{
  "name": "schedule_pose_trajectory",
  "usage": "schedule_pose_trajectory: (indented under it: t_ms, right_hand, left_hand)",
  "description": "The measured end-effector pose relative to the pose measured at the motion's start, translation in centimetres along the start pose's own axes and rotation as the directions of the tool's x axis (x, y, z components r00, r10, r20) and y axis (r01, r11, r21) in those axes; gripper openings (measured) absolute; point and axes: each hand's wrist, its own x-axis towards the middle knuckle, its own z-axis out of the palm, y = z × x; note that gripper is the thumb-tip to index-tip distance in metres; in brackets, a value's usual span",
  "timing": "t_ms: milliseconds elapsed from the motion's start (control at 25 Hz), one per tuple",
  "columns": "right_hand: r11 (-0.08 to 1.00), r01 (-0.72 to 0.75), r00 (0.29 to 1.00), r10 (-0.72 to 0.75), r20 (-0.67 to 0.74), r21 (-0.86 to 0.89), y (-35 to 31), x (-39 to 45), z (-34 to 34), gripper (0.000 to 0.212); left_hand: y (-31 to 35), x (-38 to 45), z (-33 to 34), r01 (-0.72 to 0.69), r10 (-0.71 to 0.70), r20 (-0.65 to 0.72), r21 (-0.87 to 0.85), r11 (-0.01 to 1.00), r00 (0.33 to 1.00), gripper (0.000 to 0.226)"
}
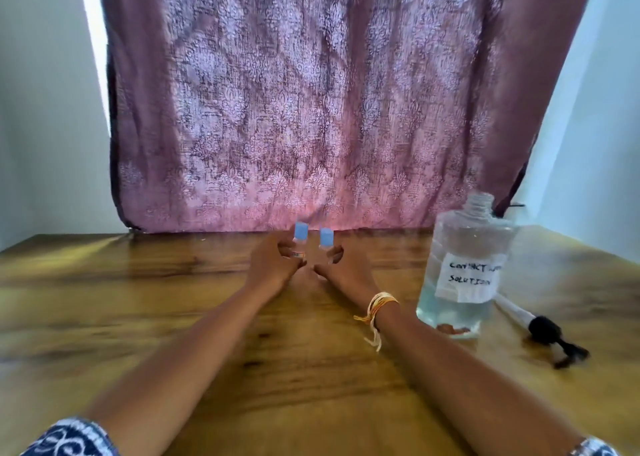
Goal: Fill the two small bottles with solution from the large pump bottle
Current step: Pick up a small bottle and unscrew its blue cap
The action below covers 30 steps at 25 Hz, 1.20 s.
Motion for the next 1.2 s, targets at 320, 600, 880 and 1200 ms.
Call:
schedule_pose_trajectory:
  t_ms: [320, 600, 880, 1200]
  right_hand:
    - [0.997, 0.045, 0.999, -0.047, -0.021, -0.068, -2.7, -10.2, -4.0, 0.037]
    - [0.992, 0.029, 0.999, -0.034, -0.037, -0.119, -2.5, -13.6, -4.2, 0.036]
    - [0.979, -0.002, 1.000, 0.005, 0.013, -0.204, -2.8, -13.8, -4.2, 0.039]
    - [0.990, -0.106, 0.994, 0.107, 0.003, -0.090, -3.1, -15.5, -5.6, 0.065]
  left_hand:
    - [1.4, -11.1, -5.1, -0.029, 0.026, 0.054, 0.055, 0.998, 0.998, 0.033]
    - [1.2, -14.2, -5.5, -0.037, 0.035, 0.058, 0.048, 0.998, 0.998, 0.035]
    - [0.6, -14.3, -5.2, -0.063, 0.060, 0.072, 0.041, 0.997, 0.996, 0.037]
    - [1.0, -15.0, -6.1, -0.059, 0.058, 0.068, 0.009, 0.998, 0.996, 0.051]
